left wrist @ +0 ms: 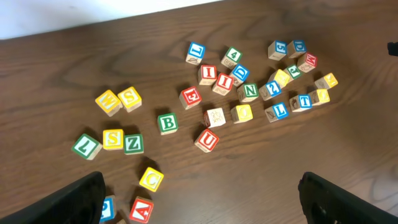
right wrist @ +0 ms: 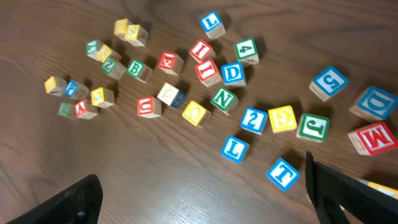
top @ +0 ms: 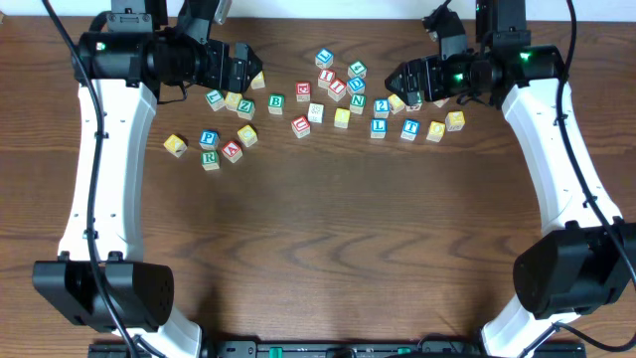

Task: Spell out ROBOT
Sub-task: 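Raise both arms and move the left gripper over the green R block, then lower the left gripper and grasp the green R block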

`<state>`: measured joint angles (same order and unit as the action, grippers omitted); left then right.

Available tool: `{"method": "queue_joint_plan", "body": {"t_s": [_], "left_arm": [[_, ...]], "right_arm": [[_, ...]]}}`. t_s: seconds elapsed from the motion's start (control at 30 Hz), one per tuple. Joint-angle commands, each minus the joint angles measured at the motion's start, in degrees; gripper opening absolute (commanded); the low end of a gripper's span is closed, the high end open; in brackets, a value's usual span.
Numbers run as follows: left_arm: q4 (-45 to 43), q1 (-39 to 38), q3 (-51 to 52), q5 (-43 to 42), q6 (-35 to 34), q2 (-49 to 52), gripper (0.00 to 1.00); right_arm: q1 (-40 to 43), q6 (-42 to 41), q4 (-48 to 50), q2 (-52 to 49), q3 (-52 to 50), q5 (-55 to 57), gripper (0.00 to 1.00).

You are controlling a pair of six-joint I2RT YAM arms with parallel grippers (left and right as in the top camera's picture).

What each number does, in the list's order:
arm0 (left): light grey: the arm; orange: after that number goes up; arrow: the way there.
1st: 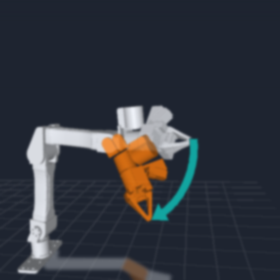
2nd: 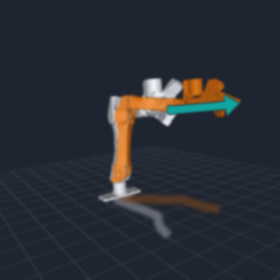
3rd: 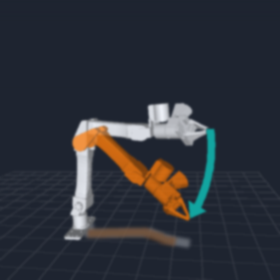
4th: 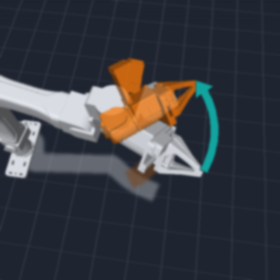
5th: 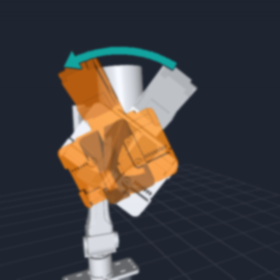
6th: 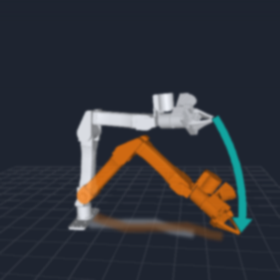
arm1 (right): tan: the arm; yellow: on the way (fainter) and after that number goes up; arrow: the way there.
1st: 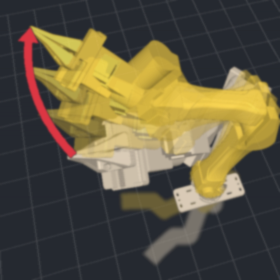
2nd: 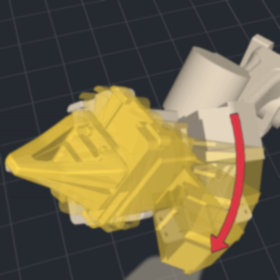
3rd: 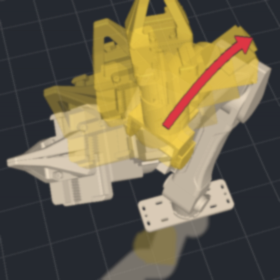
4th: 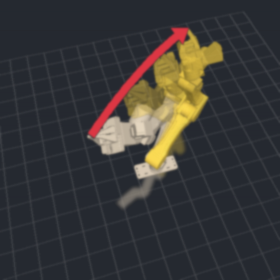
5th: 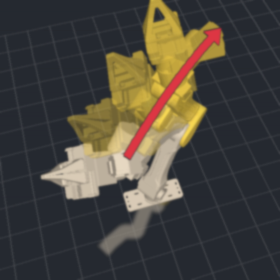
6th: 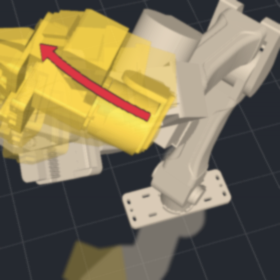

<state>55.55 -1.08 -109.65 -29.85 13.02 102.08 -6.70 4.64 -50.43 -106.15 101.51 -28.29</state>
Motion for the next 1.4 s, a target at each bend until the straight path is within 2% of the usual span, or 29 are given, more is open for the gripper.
{"method": "queue_joint_plan", "body": {"t_s": [0.0,0.07,0.2,0.3,0.43,0.53,0.63,0.73,0.9,1.13,1.3,1.37], "left_arm": [[0.98,0.02,-1.22,3.89,-4.02,0.55,0.99],[1.22,-0.04,-1.20,11.45,-10.80,0.63,0.98],[6.93,-0.02,-0.42,32.06,-28.81,0.68,0.86],[10.38,-0.02,2.40,35.28,-32.50,0.68,0.81],[10.58,0.15,9.01,36.63,-35.71,0.68,0.72],[7.82,0.15,14.71,37.20,-36.06,0.68,0.66],[2.84,0.13,20.26,37.13,-36.04,0.68,0.64],[-2.75,0.13,24.35,35.30,-33.68,0.68,0.60],[-8.59,0.13,28.81,33.29,-31.93,0.74,0.60],[-9.55,0.13,29.62,33.27,-30.62,4.09,0.58],[-9.70,0.13,29.62,33.20,-30.67,8.24,0.49],[-9.79,0.13,29.62,33.22,-30.64,9.20,0.49]], "right_arm": [[-0.37,0.09,0.48,0.17,0.87,-1.11,0.99],[-0.61,-2.69,0.57,0.07,0.85,1.75,0.96],[-2.03,-11.13,-0.17,-0.04,0.79,12.24,0.92],[-3.02,-12.57,-0.57,-0.04,0.79,15.91,0.91],[-3.58,-12.55,-0.76,-0.04,0.79,16.63,0.91],[-3.58,-12.55,-1.25,-0.04,0.79,16.83,0.91],[-3.58,-12.55,-1.70,-0.04,0.79,17.25,0.86],[-3.58,-12.55,-1.84,-0.04,0.79,17.49,0.85],[-3.58,-12.59,-1.86,-0.04,0.79,17.49,0.82],[-3.58,-12.98,-1.97,-0.04,0.79,17.49,0.82],[-3.58,-12.96,-2.51,-0.04,0.79,17.49,0.82],[-3.58,-12.96,-2.58,-0.04,0.79,17.49,0.82]]}}
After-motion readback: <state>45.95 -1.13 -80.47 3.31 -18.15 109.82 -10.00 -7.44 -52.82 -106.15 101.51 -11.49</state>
